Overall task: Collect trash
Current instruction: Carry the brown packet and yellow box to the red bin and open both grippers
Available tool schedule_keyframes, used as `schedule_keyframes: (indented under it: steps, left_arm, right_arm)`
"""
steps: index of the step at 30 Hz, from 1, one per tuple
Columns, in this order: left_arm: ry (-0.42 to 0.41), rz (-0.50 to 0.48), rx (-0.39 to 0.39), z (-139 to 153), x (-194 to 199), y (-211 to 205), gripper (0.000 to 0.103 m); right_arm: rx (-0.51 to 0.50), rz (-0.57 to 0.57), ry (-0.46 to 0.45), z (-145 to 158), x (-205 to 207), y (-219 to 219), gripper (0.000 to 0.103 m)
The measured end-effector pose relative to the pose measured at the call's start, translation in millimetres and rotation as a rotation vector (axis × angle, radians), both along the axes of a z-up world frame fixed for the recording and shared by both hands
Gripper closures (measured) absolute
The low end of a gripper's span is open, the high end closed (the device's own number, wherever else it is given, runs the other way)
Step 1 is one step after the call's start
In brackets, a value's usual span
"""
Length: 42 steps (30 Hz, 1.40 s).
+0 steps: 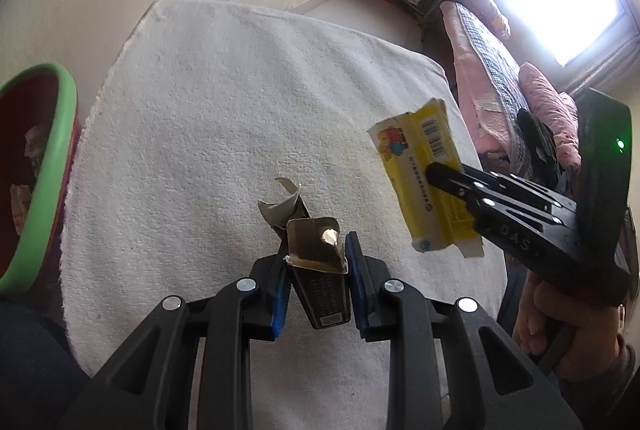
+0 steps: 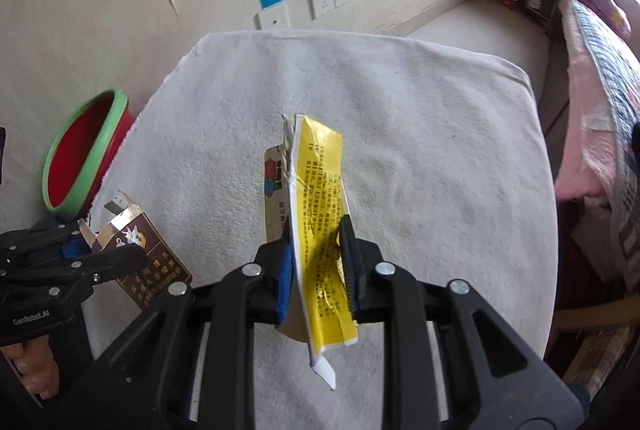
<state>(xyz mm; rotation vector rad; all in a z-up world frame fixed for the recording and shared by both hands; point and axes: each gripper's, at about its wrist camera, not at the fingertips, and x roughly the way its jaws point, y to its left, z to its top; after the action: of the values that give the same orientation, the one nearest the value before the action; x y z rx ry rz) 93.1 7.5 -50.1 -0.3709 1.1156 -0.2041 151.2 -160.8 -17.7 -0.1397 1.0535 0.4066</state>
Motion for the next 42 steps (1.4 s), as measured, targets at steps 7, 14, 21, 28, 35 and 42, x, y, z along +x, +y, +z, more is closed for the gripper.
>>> schedule_keyframes:
  steps: [7, 14, 21, 28, 35, 42]
  left_arm:
    - [-0.04, -0.004, 0.047, 13, -2, -2, 0.08]
    - [-0.086, 0.008, 0.093, 25, -12, 6, 0.08]
    - [-0.123, 0.017, 0.137, 35, -19, 15, 0.08]
    - [-0.148, 0.031, 0.151, 40, -22, 24, 0.08]
    - [-0.175, 0.068, 0.155, 45, -27, 33, 0.08]
    - [-0.188, 0.092, 0.161, 50, -29, 46, 0.08]
  right_arm:
    - [0.017, -0.047, -0.065, 20, -20, -4, 0.082]
    - [0.027, -0.077, -0.112, 35, -29, -6, 0.082]
    - [0.032, -0.11, -0.132, 40, -34, -1, 0.082]
    - [0.022, -0.108, -0.148, 40, -41, 12, 0.082]
    - [0.017, -0.096, -0.161, 41, -45, 23, 0.082]
    - [0.019, -0.082, -0.168, 43, -46, 36, 0.082]
